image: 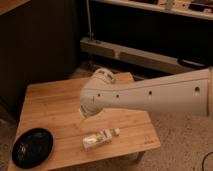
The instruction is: Place the bottle in the ceramic bowl
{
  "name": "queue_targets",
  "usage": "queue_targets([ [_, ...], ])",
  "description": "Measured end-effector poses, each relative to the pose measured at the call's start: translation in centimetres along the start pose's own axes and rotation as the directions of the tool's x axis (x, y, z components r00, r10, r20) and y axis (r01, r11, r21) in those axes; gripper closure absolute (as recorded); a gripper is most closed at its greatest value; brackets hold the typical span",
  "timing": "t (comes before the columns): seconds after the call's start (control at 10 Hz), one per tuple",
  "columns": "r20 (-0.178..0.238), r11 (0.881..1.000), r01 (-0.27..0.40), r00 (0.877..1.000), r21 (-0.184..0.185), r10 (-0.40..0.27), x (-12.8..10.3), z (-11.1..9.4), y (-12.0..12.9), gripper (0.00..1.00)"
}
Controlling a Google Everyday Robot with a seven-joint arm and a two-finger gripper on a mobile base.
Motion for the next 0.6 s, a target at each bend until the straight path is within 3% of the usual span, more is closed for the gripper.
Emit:
queue_targets([
  [0.6, -0.001, 1.0, -0.005, 1.0, -0.001, 0.005, -0.04, 0.09, -0.12, 0.35],
])
